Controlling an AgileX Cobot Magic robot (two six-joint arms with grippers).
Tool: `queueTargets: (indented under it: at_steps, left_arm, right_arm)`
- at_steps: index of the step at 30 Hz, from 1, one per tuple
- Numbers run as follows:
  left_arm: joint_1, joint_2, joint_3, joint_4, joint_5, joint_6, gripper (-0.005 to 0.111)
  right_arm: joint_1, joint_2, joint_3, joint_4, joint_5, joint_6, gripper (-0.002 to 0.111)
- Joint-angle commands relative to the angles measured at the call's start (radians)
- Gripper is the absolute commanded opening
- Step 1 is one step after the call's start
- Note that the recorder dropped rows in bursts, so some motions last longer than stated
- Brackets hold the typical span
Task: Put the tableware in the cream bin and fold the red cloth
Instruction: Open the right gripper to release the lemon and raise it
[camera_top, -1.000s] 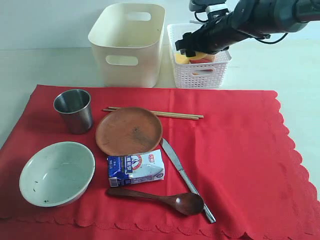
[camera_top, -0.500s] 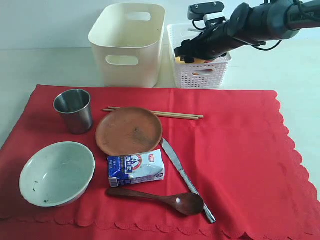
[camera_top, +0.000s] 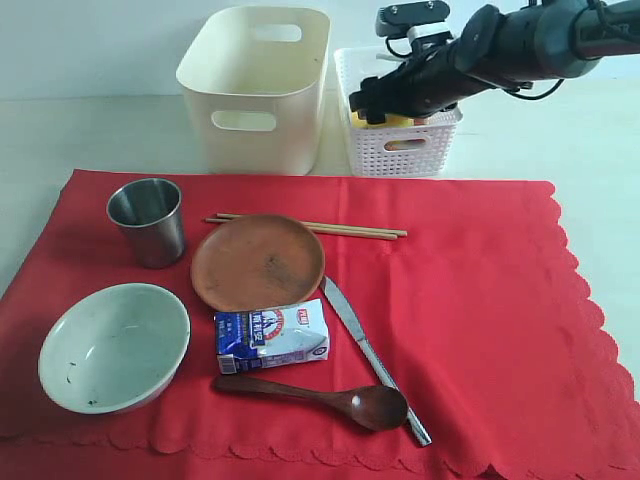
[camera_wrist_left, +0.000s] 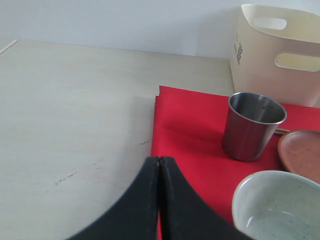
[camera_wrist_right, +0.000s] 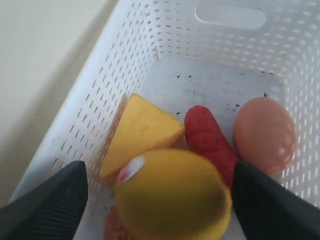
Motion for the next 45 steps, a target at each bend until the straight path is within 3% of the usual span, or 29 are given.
queueTargets:
  at_steps: [1, 7, 17, 23, 45]
  left_arm:
    - [0.004, -0.006, 0.003, -0.005, -0.009, 0.0, 0.0]
    - [0.004, -0.006, 0.003, -0.005, -0.009, 0.0, 0.0]
    - [0.004, -0.006, 0.003, -0.005, -0.009, 0.0, 0.0]
    - [0.004, -0.006, 0.003, -0.005, -0.009, 0.0, 0.0]
    - [0.004, -0.006, 0.003, -0.005, -0.009, 0.0, 0.0]
  right_arm:
    - [-0.005, -0.032, -0.008, 0.003, -0.008, 0.001, 0.079]
    - [-0.005, -0.091, -0.008, 0.003, 0.041, 0.001, 0.079]
    - [-0.005, -0.239, -0.008, -0.005, 0.411, 0.075, 0.078]
    - [-0.005, -0.299, -0.002, -0.011, 0.658, 0.112, 0.06]
    - [-0.003, -0.495, -0.002, -0.05, 0.785, 0.158, 0.059]
